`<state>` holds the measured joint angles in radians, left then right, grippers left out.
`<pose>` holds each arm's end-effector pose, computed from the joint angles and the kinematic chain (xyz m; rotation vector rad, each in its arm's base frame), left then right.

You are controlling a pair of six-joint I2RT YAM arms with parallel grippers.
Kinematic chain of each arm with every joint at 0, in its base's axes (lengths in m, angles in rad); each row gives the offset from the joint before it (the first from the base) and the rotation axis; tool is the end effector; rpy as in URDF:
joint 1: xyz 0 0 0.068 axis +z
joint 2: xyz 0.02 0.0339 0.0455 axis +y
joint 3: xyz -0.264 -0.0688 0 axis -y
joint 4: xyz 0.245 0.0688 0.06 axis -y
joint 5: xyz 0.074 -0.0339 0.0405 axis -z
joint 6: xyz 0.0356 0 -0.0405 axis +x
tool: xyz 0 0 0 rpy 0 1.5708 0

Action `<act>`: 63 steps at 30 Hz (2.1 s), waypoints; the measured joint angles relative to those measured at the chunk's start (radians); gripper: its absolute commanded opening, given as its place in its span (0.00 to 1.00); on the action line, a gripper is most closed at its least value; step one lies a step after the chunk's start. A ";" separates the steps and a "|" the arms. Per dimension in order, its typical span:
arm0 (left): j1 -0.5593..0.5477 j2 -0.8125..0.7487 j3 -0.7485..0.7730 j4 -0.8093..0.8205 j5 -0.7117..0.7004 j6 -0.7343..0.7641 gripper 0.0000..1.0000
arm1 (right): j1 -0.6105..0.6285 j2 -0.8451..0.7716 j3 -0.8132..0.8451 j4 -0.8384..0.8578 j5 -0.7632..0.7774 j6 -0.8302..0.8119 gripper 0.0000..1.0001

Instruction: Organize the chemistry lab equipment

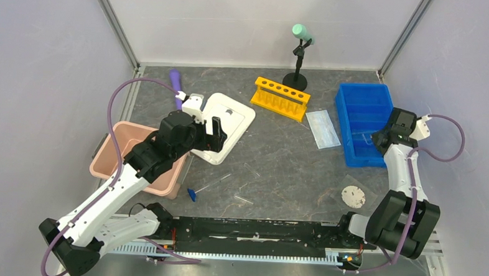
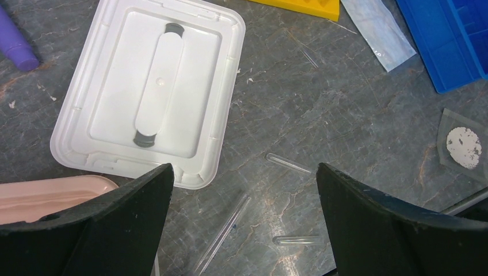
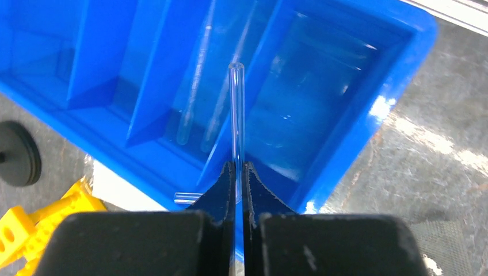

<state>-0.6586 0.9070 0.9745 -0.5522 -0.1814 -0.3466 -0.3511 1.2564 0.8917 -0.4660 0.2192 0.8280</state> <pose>0.1575 -0.1138 0.3470 0.2096 2.0650 -0.4374 0.2433 -0.0974 0.2529 1.4040 1.9167 -0.0363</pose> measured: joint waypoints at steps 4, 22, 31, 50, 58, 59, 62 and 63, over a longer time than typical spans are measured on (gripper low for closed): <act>0.000 0.010 0.000 0.000 0.000 0.000 1.00 | -0.005 0.009 -0.021 -0.019 0.048 0.058 0.00; 0.000 0.032 0.000 -0.001 0.000 0.000 1.00 | -0.021 0.116 -0.050 -0.043 0.099 0.179 0.08; 0.000 0.032 0.000 -0.001 -0.001 0.000 1.00 | -0.025 0.136 -0.047 -0.043 0.099 0.179 0.22; 0.000 0.018 0.000 -0.001 -0.005 0.000 1.00 | -0.029 0.000 0.000 -0.002 0.043 -0.005 0.25; 0.000 0.009 0.000 -0.002 -0.008 0.000 1.00 | 0.081 -0.088 -0.027 0.214 -0.211 -0.299 0.35; 0.000 0.008 0.000 -0.002 -0.007 0.000 1.00 | 0.121 -0.098 -0.035 0.241 -0.234 -0.339 0.34; 0.000 0.003 0.000 -0.002 0.000 0.000 1.00 | 0.251 -0.109 -0.056 0.303 -0.275 -0.440 0.33; 0.000 0.001 0.000 -0.002 0.001 0.000 1.00 | 0.300 -0.109 -0.066 0.324 -0.286 -0.471 0.32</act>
<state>-0.6586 0.9081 0.9745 -0.5537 -0.1806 -0.3466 -0.0509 1.1473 0.8257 -0.1421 -0.0666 0.3573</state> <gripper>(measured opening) 0.994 0.340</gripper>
